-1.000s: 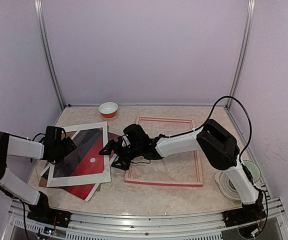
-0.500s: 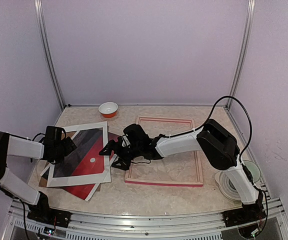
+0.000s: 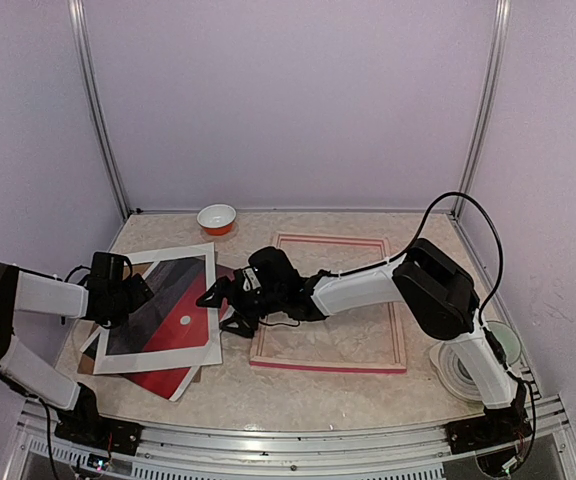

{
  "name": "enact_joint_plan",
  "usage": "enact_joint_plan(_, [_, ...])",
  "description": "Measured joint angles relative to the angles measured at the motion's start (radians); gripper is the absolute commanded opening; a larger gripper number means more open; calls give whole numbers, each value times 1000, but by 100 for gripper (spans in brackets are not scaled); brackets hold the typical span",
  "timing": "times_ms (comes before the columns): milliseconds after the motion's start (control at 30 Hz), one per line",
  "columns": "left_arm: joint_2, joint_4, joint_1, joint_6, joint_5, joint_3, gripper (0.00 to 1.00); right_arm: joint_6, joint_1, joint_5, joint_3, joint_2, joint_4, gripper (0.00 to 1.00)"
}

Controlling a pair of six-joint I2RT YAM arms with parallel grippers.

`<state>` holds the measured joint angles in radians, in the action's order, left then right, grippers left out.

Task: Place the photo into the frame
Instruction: Pick up the glass panel from the mat board.

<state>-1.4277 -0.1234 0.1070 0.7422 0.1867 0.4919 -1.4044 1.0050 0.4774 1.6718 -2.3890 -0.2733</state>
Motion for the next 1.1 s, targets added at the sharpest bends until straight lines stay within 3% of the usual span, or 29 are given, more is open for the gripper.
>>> enact_joint_plan(833, [0, -18, 12, -3, -4, -9, 87, 0, 0, -91, 67, -69, -88, 78])
enact_joint_plan(1100, [0, -23, 12, -3, -4, -11, 87, -5, -2, -116, 105, -96, -92, 69])
